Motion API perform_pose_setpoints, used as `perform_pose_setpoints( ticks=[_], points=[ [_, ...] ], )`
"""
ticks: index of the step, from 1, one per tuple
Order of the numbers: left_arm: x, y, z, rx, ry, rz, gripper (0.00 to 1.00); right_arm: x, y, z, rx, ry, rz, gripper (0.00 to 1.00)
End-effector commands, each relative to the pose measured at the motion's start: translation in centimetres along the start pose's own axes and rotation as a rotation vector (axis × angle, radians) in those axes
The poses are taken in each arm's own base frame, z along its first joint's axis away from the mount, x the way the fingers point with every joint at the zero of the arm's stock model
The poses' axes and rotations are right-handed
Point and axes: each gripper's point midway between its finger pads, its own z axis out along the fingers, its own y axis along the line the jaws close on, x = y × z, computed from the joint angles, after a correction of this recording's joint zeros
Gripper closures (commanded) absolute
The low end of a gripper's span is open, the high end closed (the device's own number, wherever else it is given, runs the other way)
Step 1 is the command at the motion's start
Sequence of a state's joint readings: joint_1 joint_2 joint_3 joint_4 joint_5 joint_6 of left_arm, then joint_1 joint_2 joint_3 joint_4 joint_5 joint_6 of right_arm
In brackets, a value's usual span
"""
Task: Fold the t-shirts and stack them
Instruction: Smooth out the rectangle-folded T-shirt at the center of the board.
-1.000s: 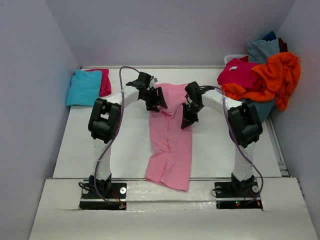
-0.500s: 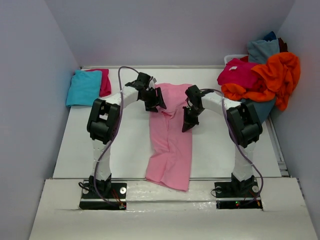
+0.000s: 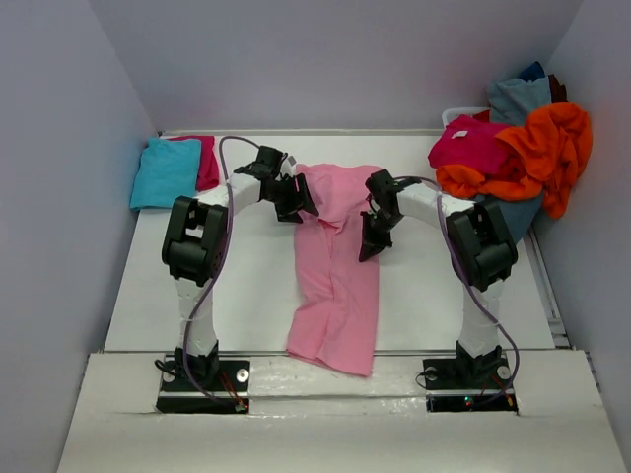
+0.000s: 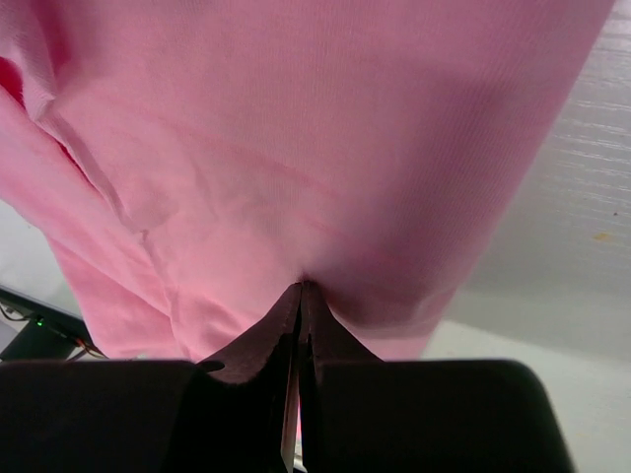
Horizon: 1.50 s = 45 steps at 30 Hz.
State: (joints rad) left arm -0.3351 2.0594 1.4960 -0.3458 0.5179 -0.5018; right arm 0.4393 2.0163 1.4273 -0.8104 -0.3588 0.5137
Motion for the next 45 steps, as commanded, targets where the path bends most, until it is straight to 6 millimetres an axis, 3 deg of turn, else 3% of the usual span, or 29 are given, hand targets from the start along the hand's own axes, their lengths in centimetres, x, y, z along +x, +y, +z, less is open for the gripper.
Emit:
perform_pose_setpoints(
  ticks=[1,7,13,18,27,31,36,45],
  points=[
    [-0.8,-3.3,-1.2,0.137,-0.027,0.036,0.34,-0.2,0.5,-0.3,-0.012,-0.026,-0.018,0.93],
    [-0.9,-5.4,-1.2,0.262,-0.016,0.035,0.34,0.0,-0.1,-0.1,0.008,-0.026,-0.012,0.93],
    [-0.2,-6.0,-1.7,0.341,0.001,0.004,0.35,0.4,-0.5,0.4,0.016,-0.012,-0.003,0.93],
    [0.5,-4.8,-2.2,0.329,0.002,-0.018,0.36,0.3,-0.4,0.4,0.013,-0.012,-0.006,0.93],
    [0.4,-4.6,-2.3,0.311,-0.010,-0.011,0.38,-0.2,-0.1,-0.1,0.014,-0.028,-0.006,0.93],
    [0.3,-4.5,-2.3,0.307,-0.012,-0.011,0.38,-1.2,2.1,-1.9,-0.063,-0.083,-0.034,0.93],
    [-0.1,-3.8,-2.2,0.280,-0.018,-0.019,0.38,-3.0,3.5,-2.3,-0.086,-0.110,-0.043,0.93],
    [-1.2,-2.8,-0.8,0.256,-0.017,-0.041,0.39,-2.8,2.9,-1.8,-0.064,-0.099,-0.045,0.93]
  ],
)
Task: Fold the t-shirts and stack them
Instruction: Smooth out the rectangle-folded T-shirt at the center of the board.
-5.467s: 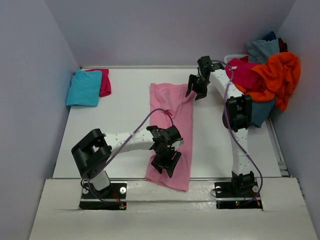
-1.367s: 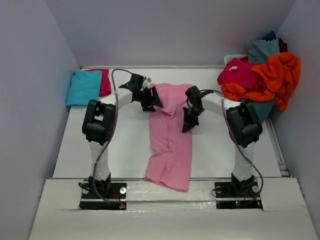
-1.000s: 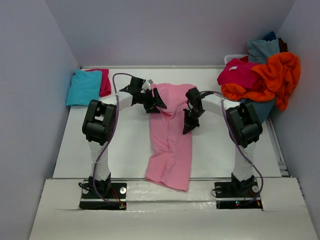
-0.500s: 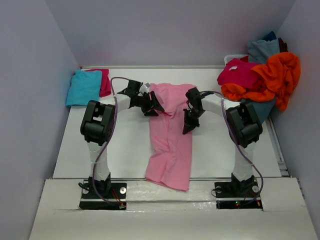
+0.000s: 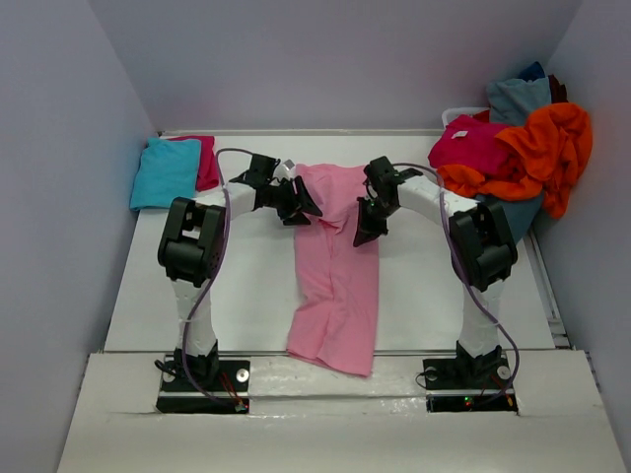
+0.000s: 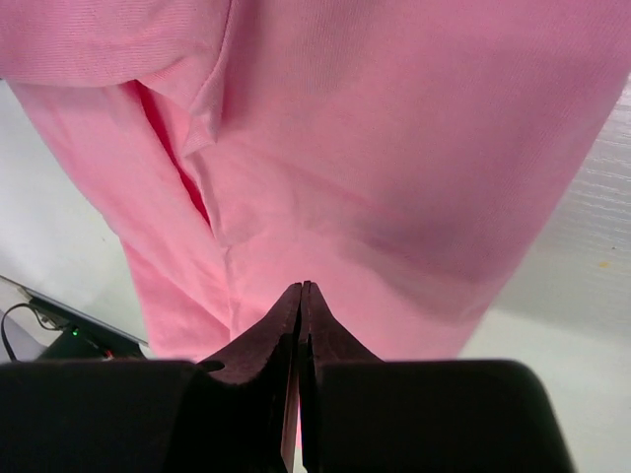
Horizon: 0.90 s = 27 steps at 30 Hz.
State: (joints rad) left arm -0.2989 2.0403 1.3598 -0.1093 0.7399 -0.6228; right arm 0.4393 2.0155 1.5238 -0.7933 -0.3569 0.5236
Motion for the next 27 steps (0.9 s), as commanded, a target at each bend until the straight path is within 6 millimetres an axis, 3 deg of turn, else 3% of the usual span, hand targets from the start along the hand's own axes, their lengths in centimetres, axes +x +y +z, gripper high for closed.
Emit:
perform_pose_setpoints(
  ticks=[1,27],
  points=[
    [-1.9,-1.2,-0.3,0.022,-0.033,0.040,0.40,0.2,0.3,0.1,-0.009,-0.003,-0.012,0.93],
    [-2.9,0.7,0.7,-0.071,-0.010,0.073,0.56,0.3,0.0,0.1,0.003,-0.005,-0.015,0.93]
  ],
)
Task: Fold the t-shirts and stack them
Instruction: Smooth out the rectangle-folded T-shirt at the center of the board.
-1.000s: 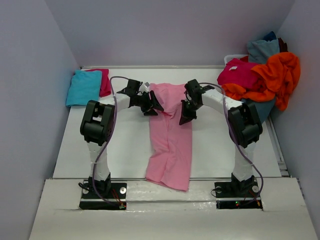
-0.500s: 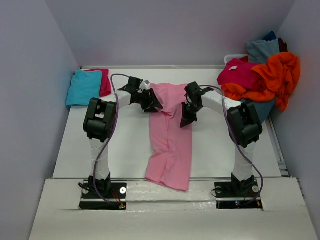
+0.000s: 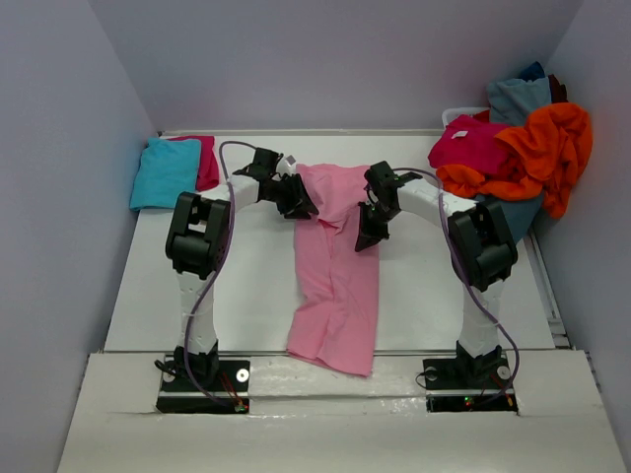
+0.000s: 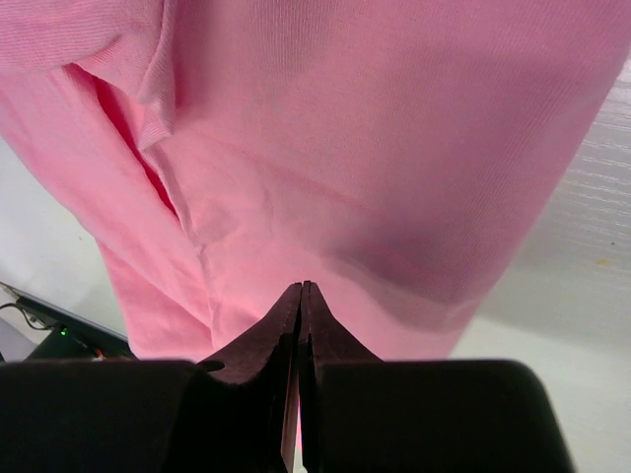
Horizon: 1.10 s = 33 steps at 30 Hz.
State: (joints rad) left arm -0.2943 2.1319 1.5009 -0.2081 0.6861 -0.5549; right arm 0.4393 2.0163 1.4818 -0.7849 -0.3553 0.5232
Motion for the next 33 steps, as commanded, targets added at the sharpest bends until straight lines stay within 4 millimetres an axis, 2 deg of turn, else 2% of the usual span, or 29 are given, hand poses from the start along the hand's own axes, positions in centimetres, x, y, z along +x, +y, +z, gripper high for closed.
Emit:
perform_pose_setpoints(
  ticks=[1,13,17,23,28,29,33],
  points=[
    [-0.8,-0.5,-0.4,-0.003,-0.005,0.040,0.57,-0.7,1.0,-0.8,-0.017,-0.034,-0.029,0.93],
    [-0.7,-0.3,0.0,0.005,0.009,0.044,0.64,-0.5,0.9,-0.8,-0.018,-0.036,-0.023,0.93],
    [-0.9,-0.5,-0.2,0.002,0.007,0.057,0.67,-0.6,1.6,-1.4,-0.046,-0.041,-0.033,0.93],
    [-1.2,0.2,-0.7,-0.057,-0.023,0.063,0.71,-0.7,3.0,-1.6,-0.089,-0.036,-0.055,0.93],
    [-2.7,0.1,-0.9,-0.067,-0.057,0.053,0.71,-0.3,3.1,-1.2,-0.087,-0.019,-0.059,0.93],
    [-3.4,0.6,-1.2,-0.086,-0.071,0.044,0.71,-0.2,3.0,-1.2,-0.086,-0.020,-0.059,0.93],
    [-5.3,-0.1,-1.6,-0.113,-0.115,0.073,0.71,0.4,2.4,-1.0,-0.078,-0.012,-0.055,0.93]
  ],
)
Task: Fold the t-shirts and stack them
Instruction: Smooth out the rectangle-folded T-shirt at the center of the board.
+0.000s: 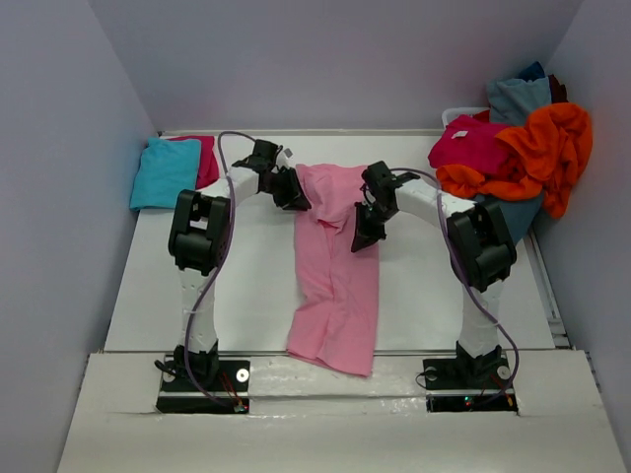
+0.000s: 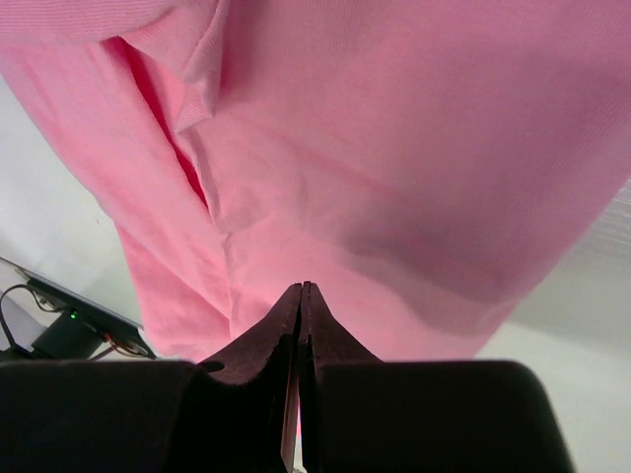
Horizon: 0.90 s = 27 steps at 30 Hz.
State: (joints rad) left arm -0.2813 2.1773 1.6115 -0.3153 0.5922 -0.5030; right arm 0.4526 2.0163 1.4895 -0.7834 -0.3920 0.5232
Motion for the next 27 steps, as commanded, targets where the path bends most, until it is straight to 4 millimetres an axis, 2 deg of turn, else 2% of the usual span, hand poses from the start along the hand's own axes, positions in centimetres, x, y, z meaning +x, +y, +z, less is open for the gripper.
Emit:
perform_pose_setpoints(
  ticks=[1,3,7,16,19,22,27],
  points=[
    [-3.9,-1.5,-1.4,-0.012,-0.095,0.056,0.71,0.3,1.1,-0.7,-0.035,-0.023,-0.037,0.93],
    [-4.8,-1.3,-1.3,-0.015,-0.106,0.050,0.70,0.6,0.7,-0.5,-0.029,-0.016,-0.032,0.93],
    [-5.3,-1.6,-0.5,0.015,-0.095,0.040,0.68,0.8,0.5,-0.5,-0.022,-0.011,-0.031,0.93],
    [-5.0,-1.3,1.3,0.056,-0.063,0.011,0.67,0.7,0.3,-0.5,-0.004,-0.008,-0.036,0.93],
    [-5.0,-1.4,1.6,0.075,-0.056,0.015,0.64,0.7,0.2,-0.4,-0.002,-0.005,-0.035,0.93],
    [-5.1,-1.9,1.8,0.111,-0.055,0.028,0.57,0.8,0.1,-0.3,0.002,-0.003,-0.035,0.93],
    [-5.0,-3.1,1.7,0.187,-0.052,0.042,0.55,0.9,-0.2,-0.3,0.013,-0.001,-0.035,0.93]
  ],
)
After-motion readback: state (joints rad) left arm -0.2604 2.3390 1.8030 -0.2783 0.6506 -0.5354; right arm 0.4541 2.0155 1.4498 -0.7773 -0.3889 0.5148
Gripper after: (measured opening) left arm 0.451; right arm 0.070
